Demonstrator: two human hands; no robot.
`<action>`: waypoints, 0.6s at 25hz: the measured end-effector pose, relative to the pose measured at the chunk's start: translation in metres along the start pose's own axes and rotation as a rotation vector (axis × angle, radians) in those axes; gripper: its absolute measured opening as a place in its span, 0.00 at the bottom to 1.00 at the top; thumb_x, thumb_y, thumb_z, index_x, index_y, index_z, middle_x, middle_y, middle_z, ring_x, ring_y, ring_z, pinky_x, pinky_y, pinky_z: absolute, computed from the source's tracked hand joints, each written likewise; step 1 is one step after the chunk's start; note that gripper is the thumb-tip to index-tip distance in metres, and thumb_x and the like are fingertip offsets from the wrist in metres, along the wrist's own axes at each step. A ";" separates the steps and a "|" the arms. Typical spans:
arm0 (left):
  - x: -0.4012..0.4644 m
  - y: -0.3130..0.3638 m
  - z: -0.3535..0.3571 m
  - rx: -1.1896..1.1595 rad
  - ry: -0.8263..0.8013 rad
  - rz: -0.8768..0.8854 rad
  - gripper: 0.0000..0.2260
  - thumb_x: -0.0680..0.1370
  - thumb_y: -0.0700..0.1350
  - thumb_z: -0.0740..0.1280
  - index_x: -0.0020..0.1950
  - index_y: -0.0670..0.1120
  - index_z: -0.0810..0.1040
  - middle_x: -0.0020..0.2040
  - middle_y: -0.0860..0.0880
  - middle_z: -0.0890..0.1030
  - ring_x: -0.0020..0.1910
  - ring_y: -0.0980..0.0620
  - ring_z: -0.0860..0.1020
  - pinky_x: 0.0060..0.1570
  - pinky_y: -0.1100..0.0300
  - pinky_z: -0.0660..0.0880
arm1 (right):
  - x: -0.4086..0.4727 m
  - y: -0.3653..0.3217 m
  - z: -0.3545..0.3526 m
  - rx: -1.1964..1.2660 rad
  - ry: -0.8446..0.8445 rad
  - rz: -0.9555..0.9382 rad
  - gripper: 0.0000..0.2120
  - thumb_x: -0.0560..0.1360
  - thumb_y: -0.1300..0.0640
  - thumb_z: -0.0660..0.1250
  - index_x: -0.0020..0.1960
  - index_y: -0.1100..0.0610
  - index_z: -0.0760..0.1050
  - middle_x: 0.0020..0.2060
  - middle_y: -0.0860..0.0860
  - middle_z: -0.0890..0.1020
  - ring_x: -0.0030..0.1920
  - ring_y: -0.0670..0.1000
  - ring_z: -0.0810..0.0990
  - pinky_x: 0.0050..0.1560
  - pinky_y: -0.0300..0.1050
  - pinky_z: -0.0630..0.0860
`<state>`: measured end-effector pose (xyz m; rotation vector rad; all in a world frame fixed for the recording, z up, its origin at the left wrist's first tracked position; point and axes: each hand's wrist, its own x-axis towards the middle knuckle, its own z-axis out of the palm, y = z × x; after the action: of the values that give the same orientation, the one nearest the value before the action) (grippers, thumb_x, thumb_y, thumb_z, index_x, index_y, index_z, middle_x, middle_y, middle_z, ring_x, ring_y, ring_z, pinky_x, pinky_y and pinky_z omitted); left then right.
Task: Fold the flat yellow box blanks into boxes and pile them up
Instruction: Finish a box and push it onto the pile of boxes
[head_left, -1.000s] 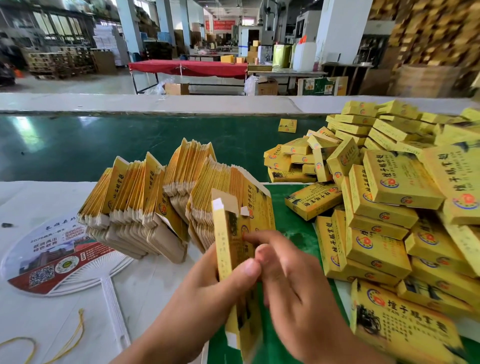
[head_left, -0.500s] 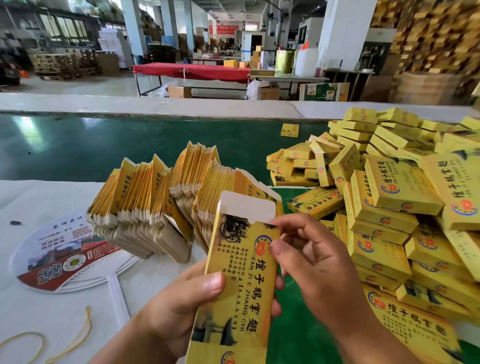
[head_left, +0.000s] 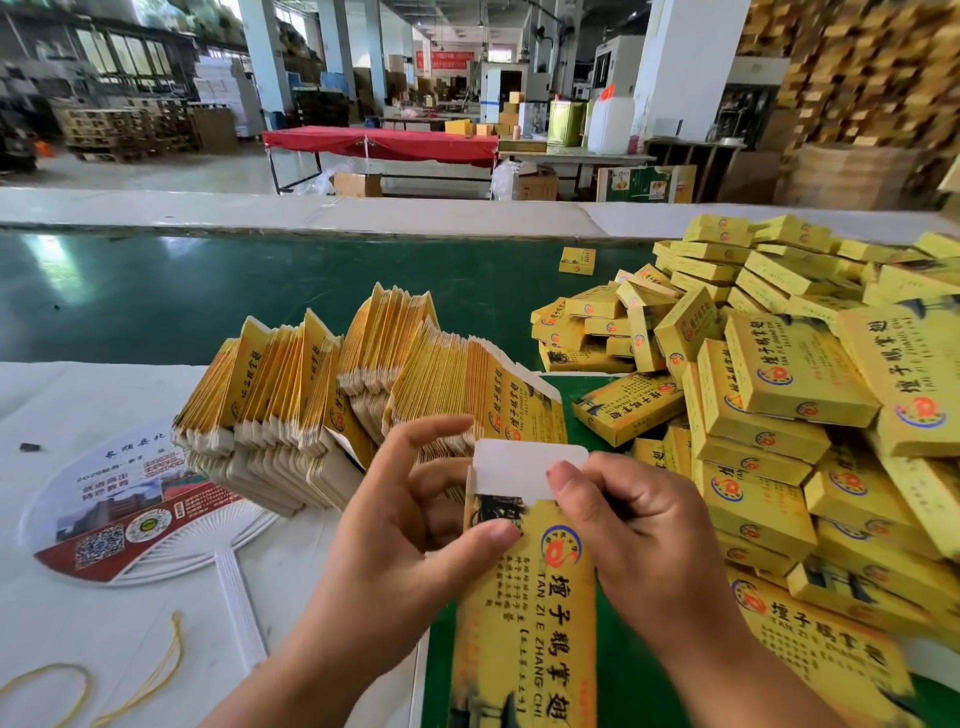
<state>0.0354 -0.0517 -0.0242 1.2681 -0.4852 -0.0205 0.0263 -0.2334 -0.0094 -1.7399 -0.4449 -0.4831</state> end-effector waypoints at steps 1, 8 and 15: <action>-0.001 0.001 0.001 0.033 0.003 0.026 0.25 0.67 0.48 0.80 0.59 0.49 0.75 0.50 0.40 0.84 0.43 0.44 0.85 0.41 0.51 0.82 | -0.001 0.000 0.001 0.001 0.014 -0.005 0.23 0.76 0.48 0.65 0.29 0.61 0.69 0.23 0.56 0.70 0.23 0.53 0.66 0.24 0.40 0.63; 0.000 0.001 -0.001 0.013 -0.126 -0.092 0.20 0.67 0.46 0.80 0.56 0.46 0.80 0.50 0.39 0.85 0.48 0.41 0.85 0.45 0.52 0.82 | -0.002 -0.001 0.002 0.064 0.093 0.025 0.23 0.75 0.49 0.64 0.29 0.64 0.67 0.22 0.57 0.67 0.23 0.53 0.64 0.24 0.38 0.62; 0.001 0.004 -0.001 0.256 -0.182 -0.151 0.16 0.68 0.59 0.76 0.37 0.48 0.79 0.37 0.49 0.84 0.36 0.51 0.82 0.34 0.59 0.76 | -0.004 -0.001 0.002 0.123 0.030 0.083 0.28 0.74 0.46 0.65 0.31 0.71 0.67 0.23 0.66 0.68 0.24 0.64 0.65 0.23 0.49 0.61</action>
<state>0.0357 -0.0495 -0.0209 1.5609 -0.5597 -0.2082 0.0224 -0.2317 -0.0117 -1.6235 -0.3719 -0.4132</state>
